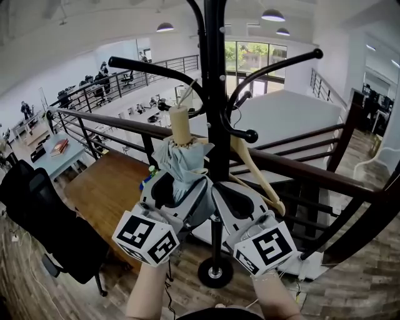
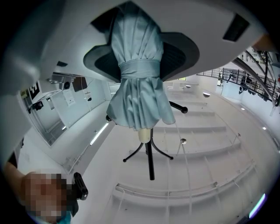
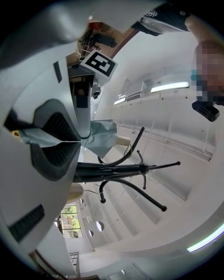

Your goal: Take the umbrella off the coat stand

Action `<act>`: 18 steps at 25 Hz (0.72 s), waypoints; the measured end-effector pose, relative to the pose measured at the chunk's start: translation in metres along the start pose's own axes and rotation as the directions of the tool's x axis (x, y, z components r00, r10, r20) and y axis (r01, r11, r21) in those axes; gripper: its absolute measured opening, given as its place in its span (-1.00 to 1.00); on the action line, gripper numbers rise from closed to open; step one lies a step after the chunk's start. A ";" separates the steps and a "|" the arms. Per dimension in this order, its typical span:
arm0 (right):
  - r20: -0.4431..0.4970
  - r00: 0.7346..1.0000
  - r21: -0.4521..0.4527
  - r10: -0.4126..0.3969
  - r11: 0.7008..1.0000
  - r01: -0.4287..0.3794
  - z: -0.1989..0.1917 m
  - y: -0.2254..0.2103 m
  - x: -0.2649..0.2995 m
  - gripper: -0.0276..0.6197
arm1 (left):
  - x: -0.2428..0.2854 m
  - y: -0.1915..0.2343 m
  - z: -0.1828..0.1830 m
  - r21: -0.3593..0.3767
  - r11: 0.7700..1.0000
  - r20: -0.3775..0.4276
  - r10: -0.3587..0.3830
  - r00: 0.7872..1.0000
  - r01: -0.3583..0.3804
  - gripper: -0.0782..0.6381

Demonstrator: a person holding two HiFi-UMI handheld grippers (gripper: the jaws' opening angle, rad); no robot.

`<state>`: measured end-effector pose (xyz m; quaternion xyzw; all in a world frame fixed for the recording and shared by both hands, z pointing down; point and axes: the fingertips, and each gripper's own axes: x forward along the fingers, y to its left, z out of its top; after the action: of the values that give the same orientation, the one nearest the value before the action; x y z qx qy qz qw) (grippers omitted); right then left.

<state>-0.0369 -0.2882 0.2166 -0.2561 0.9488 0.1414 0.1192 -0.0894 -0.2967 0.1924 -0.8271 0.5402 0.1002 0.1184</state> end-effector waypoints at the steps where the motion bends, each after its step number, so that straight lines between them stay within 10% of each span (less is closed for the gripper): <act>1: 0.007 1.000 -0.001 0.002 1.000 -0.002 0.003 0.000 0.001 -0.82 | -0.001 0.001 0.004 0.005 1.000 0.007 0.003 1.000 -0.003 0.03; 18: 0.106 0.992 0.009 0.071 0.997 -0.072 0.042 0.031 0.024 -0.82 | -0.037 0.004 0.064 0.096 0.994 0.085 0.035 0.996 -0.044 0.03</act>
<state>-0.0668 -0.2594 0.1773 -0.2133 0.9506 0.1529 0.1658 -0.1100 -0.2462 0.1425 -0.8046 0.5553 0.1105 0.1792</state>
